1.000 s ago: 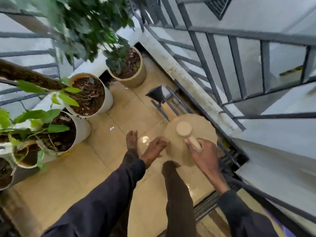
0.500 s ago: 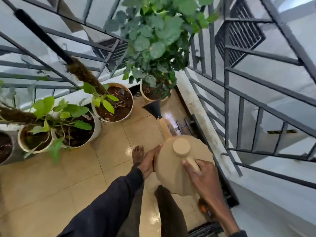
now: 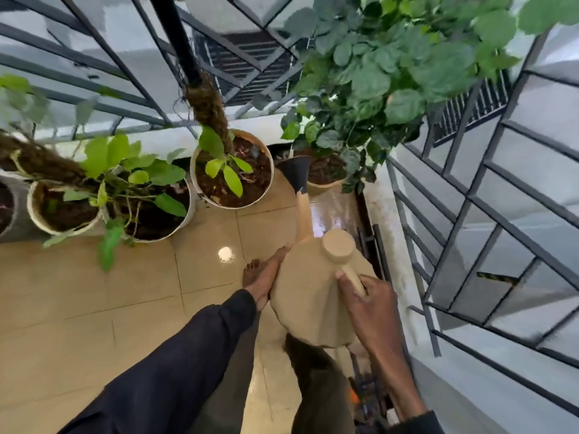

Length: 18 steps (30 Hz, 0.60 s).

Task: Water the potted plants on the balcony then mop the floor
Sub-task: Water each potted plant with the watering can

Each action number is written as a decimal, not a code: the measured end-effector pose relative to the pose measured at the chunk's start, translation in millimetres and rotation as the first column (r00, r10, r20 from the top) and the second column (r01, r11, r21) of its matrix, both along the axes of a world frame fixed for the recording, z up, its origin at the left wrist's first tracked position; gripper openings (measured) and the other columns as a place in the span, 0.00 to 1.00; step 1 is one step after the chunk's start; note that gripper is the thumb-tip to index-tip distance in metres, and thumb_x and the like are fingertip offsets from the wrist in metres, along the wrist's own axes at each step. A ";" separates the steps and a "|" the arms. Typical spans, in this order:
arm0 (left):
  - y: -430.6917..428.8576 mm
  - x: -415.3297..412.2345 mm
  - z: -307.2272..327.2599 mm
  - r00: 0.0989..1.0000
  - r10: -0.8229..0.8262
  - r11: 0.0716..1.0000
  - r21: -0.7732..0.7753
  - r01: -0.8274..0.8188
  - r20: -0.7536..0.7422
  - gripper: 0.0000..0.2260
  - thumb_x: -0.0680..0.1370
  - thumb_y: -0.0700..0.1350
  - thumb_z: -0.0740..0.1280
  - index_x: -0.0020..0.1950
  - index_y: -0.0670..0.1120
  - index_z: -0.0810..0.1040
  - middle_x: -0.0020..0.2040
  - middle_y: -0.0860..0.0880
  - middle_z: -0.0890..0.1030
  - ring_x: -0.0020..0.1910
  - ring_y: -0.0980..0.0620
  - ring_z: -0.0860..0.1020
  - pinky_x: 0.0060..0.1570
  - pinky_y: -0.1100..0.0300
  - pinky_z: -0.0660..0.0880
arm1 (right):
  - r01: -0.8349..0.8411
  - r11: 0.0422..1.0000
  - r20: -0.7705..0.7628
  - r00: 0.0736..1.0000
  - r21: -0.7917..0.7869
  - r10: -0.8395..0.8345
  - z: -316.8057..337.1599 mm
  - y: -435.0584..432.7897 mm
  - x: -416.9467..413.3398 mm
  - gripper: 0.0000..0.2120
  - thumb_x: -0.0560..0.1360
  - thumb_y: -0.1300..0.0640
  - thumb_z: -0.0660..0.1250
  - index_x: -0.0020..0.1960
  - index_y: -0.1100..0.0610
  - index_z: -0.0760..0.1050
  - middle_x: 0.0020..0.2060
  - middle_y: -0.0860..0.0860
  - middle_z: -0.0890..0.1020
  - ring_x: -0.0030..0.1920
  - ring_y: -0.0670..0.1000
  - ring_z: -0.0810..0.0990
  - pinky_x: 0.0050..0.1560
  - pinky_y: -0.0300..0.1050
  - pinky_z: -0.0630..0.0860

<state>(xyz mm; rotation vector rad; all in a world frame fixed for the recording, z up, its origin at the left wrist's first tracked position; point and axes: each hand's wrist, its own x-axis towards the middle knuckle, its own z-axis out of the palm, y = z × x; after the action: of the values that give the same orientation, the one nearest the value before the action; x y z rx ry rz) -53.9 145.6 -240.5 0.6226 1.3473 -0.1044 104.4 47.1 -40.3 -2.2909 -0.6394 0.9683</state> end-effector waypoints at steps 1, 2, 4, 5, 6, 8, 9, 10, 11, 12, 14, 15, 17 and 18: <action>0.7 -1.1 -17.9 1.000 0.004 1.000 -0.008 -0.004 -0.024 0.36 0.61 0.82 0.68 0.58 0.60 0.85 0.55 0.54 0.87 0.58 0.51 0.84 0.66 0.44 0.77 | -0.006 1.000 0.010 1.000 -0.001 0.006 -3.4 5.0 2.2 0.21 0.79 0.47 0.71 0.34 0.59 0.80 0.27 0.46 0.80 0.30 0.43 0.78 0.28 0.33 0.67; 5.8 2.7 -14.6 0.999 0.000 1.000 -0.016 -0.001 -0.052 0.37 0.60 0.83 0.68 0.57 0.59 0.86 0.54 0.54 0.87 0.56 0.50 0.85 0.65 0.44 0.78 | -0.015 1.000 0.021 1.000 -0.007 0.015 -6.9 10.2 5.7 0.20 0.79 0.47 0.70 0.35 0.59 0.81 0.28 0.47 0.81 0.32 0.45 0.79 0.29 0.36 0.68; 17.6 14.2 10.0 0.997 0.023 0.999 -0.027 -0.025 -0.076 0.37 0.60 0.82 0.69 0.56 0.56 0.86 0.50 0.53 0.88 0.52 0.51 0.86 0.60 0.48 0.80 | -0.035 0.999 0.045 0.998 -0.019 0.036 -12.4 18.7 13.2 0.18 0.80 0.48 0.70 0.36 0.57 0.81 0.29 0.47 0.81 0.34 0.44 0.80 0.29 0.34 0.69; 22.5 22.0 26.0 0.997 0.036 0.999 -0.030 -0.039 -0.075 0.35 0.62 0.80 0.70 0.55 0.55 0.86 0.48 0.53 0.88 0.50 0.53 0.86 0.55 0.52 0.81 | -0.045 0.999 0.054 0.997 -0.030 0.047 -15.9 21.7 17.4 0.18 0.80 0.49 0.70 0.35 0.56 0.80 0.28 0.47 0.80 0.33 0.43 0.79 0.29 0.33 0.69; 24.4 28.5 34.3 0.996 0.045 0.998 -0.038 -0.048 -0.075 0.30 0.66 0.76 0.71 0.54 0.54 0.86 0.45 0.54 0.88 0.48 0.54 0.85 0.50 0.56 0.80 | -0.053 0.998 0.065 0.996 -0.038 0.055 -18.6 23.8 22.4 0.18 0.80 0.50 0.70 0.33 0.55 0.79 0.27 0.47 0.79 0.32 0.42 0.78 0.30 0.33 0.69; 29.3 42.3 45.3 0.999 0.040 0.998 -0.045 -0.042 -0.029 0.20 0.74 0.68 0.70 0.52 0.54 0.85 0.40 0.56 0.86 0.44 0.57 0.83 0.42 0.61 0.76 | -0.061 0.997 0.079 0.995 -0.052 0.065 -24.3 26.5 33.8 0.19 0.80 0.49 0.70 0.33 0.55 0.77 0.26 0.47 0.80 0.30 0.42 0.77 0.30 0.34 0.69; 31.0 48.6 45.2 0.999 0.044 0.997 -0.058 -0.044 0.000 0.16 0.77 0.65 0.68 0.54 0.56 0.84 0.39 0.59 0.85 0.43 0.60 0.82 0.40 0.63 0.75 | -0.066 0.996 0.078 0.994 -0.052 0.070 -26.6 28.0 39.9 0.18 0.80 0.48 0.70 0.33 0.54 0.78 0.27 0.45 0.81 0.30 0.42 0.77 0.30 0.33 0.69; 34.1 54.9 48.7 0.999 0.046 0.997 -0.064 -0.045 0.013 0.13 0.79 0.63 0.67 0.54 0.57 0.83 0.38 0.62 0.84 0.40 0.64 0.80 0.38 0.66 0.75 | -0.071 0.996 0.076 0.994 -0.048 0.074 -28.9 29.4 45.6 0.17 0.80 0.48 0.69 0.34 0.53 0.79 0.29 0.42 0.81 0.31 0.41 0.78 0.30 0.32 0.70; 33.7 59.7 45.6 0.998 0.050 0.997 -0.065 -0.049 0.023 0.11 0.79 0.63 0.67 0.53 0.58 0.83 0.39 0.62 0.84 0.38 0.65 0.79 0.37 0.67 0.74 | -0.071 0.996 0.077 0.994 -0.045 0.075 -31.2 30.4 51.7 0.16 0.80 0.49 0.69 0.35 0.52 0.79 0.29 0.40 0.81 0.31 0.40 0.78 0.30 0.31 0.70; 33.2 64.5 45.9 0.998 0.055 0.997 -0.063 -0.052 0.031 0.12 0.79 0.62 0.67 0.53 0.57 0.83 0.40 0.61 0.85 0.38 0.64 0.79 0.38 0.66 0.74 | -0.072 0.997 0.079 0.994 -0.041 0.075 -33.9 31.2 58.6 0.16 0.81 0.50 0.69 0.34 0.51 0.78 0.28 0.38 0.81 0.31 0.39 0.78 0.30 0.31 0.70; 31.7 74.2 36.4 0.997 0.054 0.995 -0.086 -0.049 0.052 0.18 0.80 0.63 0.66 0.59 0.52 0.83 0.39 0.59 0.84 0.42 0.60 0.79 0.43 0.62 0.74 | -0.071 0.997 0.092 0.993 -0.032 0.074 -35.9 33.9 71.6 0.16 0.80 0.51 0.70 0.34 0.51 0.78 0.27 0.38 0.80 0.29 0.39 0.77 0.28 0.31 0.69; 30.9 80.0 30.7 0.995 0.067 0.992 -0.115 -0.058 0.074 0.21 0.80 0.64 0.64 0.64 0.52 0.81 0.43 0.59 0.84 0.45 0.58 0.79 0.46 0.59 0.75 | -0.072 0.997 0.094 0.993 -0.032 0.075 -38.3 35.6 78.1 0.16 0.80 0.51 0.70 0.34 0.51 0.78 0.26 0.39 0.79 0.28 0.40 0.77 0.28 0.31 0.69; 28.0 89.4 19.0 0.988 0.102 0.984 -0.160 -0.082 0.117 0.22 0.80 0.66 0.61 0.70 0.57 0.76 0.52 0.56 0.83 0.52 0.57 0.79 0.49 0.58 0.75 | -0.076 0.997 0.104 0.991 -0.033 0.079 -42.8 40.1 90.8 0.16 0.80 0.50 0.70 0.34 0.48 0.76 0.24 0.38 0.78 0.26 0.40 0.76 0.26 0.33 0.68; 28.4 92.9 18.2 0.985 0.115 0.981 -0.168 -0.093 0.131 0.21 0.80 0.66 0.60 0.68 0.58 0.76 0.54 0.55 0.83 0.53 0.56 0.80 0.48 0.58 0.74 | -0.078 0.996 0.114 0.990 -0.034 0.081 -43.6 43.0 95.5 0.17 0.80 0.50 0.70 0.33 0.48 0.76 0.24 0.39 0.78 0.26 0.41 0.75 0.27 0.36 0.69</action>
<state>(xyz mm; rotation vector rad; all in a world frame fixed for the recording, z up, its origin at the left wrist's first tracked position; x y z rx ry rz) 39.0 174.0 -222.3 0.4141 1.2191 -0.0825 200.0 90.1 -83.8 -2.3762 -0.7749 0.8921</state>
